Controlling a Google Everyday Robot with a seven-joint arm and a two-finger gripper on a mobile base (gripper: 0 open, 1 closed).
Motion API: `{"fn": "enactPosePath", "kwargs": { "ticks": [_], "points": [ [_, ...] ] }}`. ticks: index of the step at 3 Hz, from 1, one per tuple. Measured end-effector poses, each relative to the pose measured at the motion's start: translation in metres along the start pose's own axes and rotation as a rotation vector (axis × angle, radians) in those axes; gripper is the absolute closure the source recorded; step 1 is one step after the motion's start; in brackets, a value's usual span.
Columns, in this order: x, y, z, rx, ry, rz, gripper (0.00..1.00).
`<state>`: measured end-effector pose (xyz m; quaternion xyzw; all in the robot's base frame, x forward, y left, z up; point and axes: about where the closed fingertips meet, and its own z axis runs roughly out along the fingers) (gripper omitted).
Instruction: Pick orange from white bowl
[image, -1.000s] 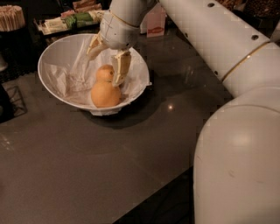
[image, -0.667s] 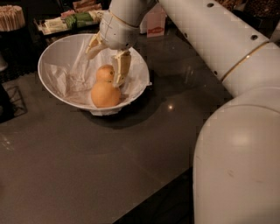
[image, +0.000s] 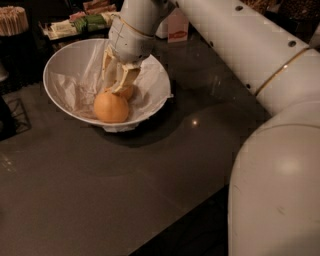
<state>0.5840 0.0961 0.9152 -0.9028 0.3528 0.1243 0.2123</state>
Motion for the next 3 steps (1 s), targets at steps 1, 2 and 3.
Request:
{"fn": "enactPosePath", "kwargs": {
  "ticks": [1, 2, 3],
  "points": [
    [-0.023, 0.010, 0.009, 0.000, -0.015, -0.009, 0.72],
    [-0.045, 0.020, 0.017, -0.023, -0.016, -0.018, 0.53],
    [-0.045, 0.021, 0.018, -0.025, -0.016, -0.018, 0.40]
  ]
}}
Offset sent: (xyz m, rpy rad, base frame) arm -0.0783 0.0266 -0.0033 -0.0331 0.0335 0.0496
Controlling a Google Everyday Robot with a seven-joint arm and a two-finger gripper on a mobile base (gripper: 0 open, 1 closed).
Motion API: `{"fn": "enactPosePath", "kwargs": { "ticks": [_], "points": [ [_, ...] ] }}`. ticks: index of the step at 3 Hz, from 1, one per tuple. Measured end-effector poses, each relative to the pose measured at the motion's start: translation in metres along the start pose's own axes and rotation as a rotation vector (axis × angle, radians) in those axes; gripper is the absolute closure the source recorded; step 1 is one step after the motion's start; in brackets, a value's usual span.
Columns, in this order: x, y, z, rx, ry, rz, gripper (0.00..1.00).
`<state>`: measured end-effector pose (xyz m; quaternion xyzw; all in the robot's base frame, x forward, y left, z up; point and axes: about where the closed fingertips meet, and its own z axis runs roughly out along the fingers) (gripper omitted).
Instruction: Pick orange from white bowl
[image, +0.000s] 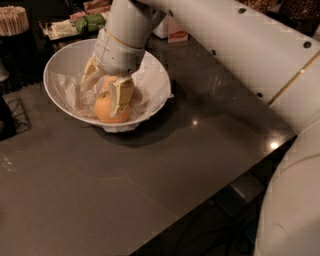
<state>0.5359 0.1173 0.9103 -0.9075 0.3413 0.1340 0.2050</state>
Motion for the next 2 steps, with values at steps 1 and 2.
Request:
{"fn": "enactPosePath", "kwargs": {
  "ticks": [1, 2],
  "points": [
    [0.000, 0.000, 0.000, 0.001, 0.000, 0.000, 0.43],
    [0.011, 0.009, -0.016, 0.034, -0.003, 0.023, 0.54]
  ]
}}
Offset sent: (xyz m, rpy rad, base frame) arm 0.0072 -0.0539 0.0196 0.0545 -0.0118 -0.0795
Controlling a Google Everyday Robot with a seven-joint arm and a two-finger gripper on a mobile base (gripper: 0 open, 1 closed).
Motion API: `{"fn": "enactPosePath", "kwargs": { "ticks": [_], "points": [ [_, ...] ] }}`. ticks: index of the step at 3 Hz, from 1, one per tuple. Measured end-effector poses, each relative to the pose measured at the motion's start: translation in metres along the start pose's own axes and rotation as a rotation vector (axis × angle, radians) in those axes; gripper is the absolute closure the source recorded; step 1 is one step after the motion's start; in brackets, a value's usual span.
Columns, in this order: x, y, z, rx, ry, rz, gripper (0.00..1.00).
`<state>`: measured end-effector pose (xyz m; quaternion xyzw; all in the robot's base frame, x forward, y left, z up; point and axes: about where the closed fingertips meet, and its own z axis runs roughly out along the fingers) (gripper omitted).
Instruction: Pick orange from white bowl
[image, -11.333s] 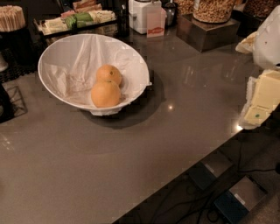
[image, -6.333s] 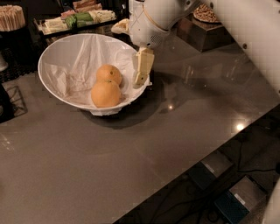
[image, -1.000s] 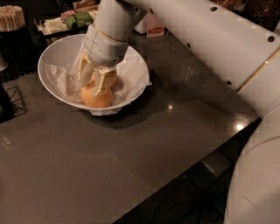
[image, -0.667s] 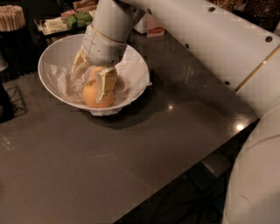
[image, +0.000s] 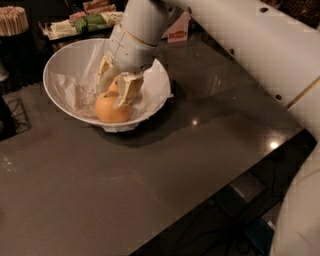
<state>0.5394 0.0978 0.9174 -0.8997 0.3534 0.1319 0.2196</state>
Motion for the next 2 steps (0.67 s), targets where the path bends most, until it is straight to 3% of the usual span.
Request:
{"fn": "enactPosePath", "kwargs": {
  "ticks": [1, 2],
  "points": [
    [0.0000, 0.0139, -0.0213, 0.025, 0.016, 0.025, 0.43],
    [-0.0001, 0.0138, -0.0215, 0.025, 0.017, 0.025, 0.24]
  ]
}}
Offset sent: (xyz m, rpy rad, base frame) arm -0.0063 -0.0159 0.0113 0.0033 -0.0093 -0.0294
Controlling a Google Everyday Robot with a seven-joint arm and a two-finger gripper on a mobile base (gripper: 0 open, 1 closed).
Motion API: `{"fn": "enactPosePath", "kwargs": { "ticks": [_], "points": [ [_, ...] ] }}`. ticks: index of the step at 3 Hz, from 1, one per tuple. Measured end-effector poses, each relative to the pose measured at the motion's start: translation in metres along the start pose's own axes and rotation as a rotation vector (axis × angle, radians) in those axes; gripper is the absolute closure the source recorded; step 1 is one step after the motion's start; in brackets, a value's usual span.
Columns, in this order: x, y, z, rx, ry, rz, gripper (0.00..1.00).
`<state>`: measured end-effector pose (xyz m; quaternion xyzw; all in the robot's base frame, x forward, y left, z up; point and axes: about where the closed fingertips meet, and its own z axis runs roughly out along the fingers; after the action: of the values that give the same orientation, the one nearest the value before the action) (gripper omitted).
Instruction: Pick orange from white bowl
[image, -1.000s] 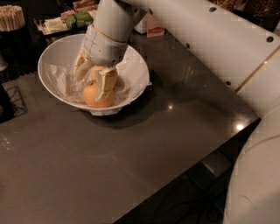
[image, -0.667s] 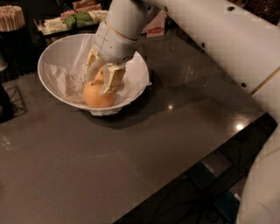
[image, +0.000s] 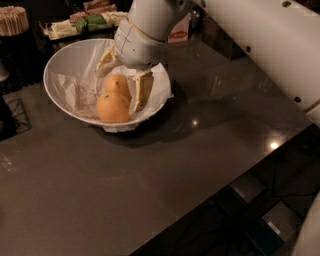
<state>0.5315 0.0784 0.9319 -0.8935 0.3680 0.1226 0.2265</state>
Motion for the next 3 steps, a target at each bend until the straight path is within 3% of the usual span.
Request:
{"fn": "enactPosePath", "kwargs": {
  "ticks": [2, 3],
  "points": [
    [0.0006, -0.0002, 0.0009, 0.001, -0.001, 0.001, 0.19],
    [0.0089, -0.0010, 0.0045, 0.011, -0.009, 0.009, 0.26]
  ]
}}
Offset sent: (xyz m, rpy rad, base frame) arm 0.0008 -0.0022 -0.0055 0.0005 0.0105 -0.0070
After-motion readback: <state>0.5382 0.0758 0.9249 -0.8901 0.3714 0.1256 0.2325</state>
